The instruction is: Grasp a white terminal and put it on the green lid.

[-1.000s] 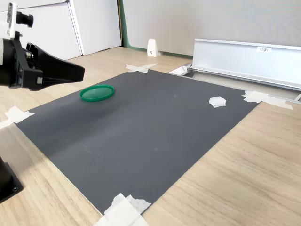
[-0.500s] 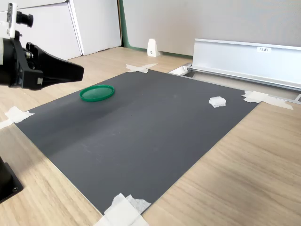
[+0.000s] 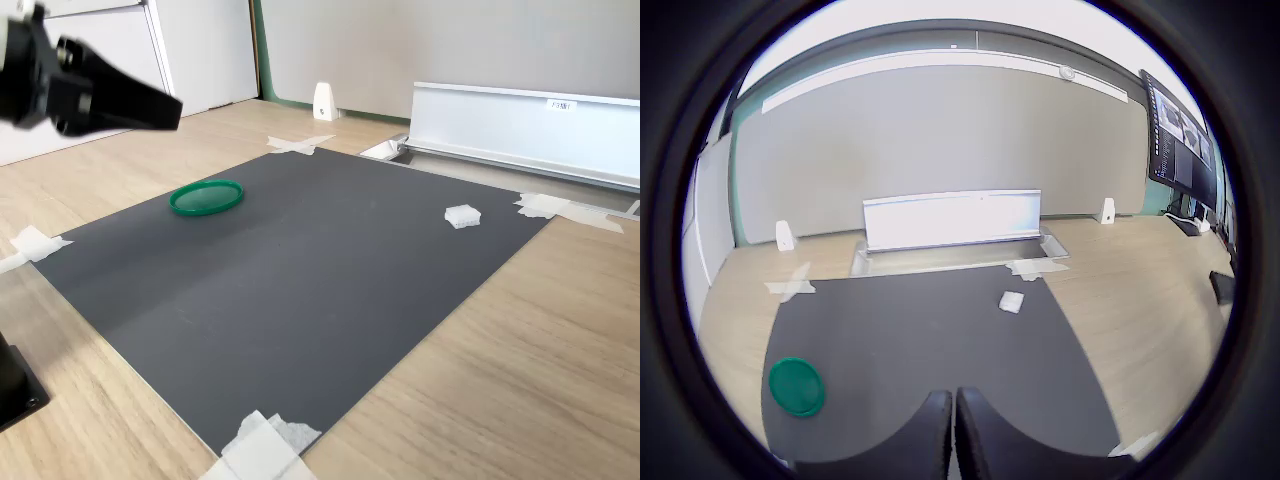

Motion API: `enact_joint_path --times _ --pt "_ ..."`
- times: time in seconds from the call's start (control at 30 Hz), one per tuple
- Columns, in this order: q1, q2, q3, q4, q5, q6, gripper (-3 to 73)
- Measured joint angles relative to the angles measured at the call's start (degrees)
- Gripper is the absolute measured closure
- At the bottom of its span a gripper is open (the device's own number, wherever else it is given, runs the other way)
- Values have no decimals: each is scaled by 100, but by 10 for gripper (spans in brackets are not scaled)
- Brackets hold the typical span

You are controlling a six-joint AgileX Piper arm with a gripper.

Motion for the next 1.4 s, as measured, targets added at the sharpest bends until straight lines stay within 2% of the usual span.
enact_joint_path --times 0.37,0.53,0.63,0.77,0.97,1.07,1.17,1.23,1.4 --pt "0 2996 -1512 -965 53 0 703" --pt "0 4152 -2408 -1348 503 -89 703" --pt "-48 4749 -2936 -1416 808 -486 703" --pt "-406 5475 -3595 -1040 1058 -1653 703" --pt "-1093 6255 -4423 220 1588 -4407 703" --pt "-1288 6598 -4787 660 2058 -5535 703" --pt "-1334 6910 -5177 806 2626 -6195 695" --pt "-1334 7102 -5488 847 3025 -6365 667" --pt "-1334 7502 -6214 847 3596 -6419 495"
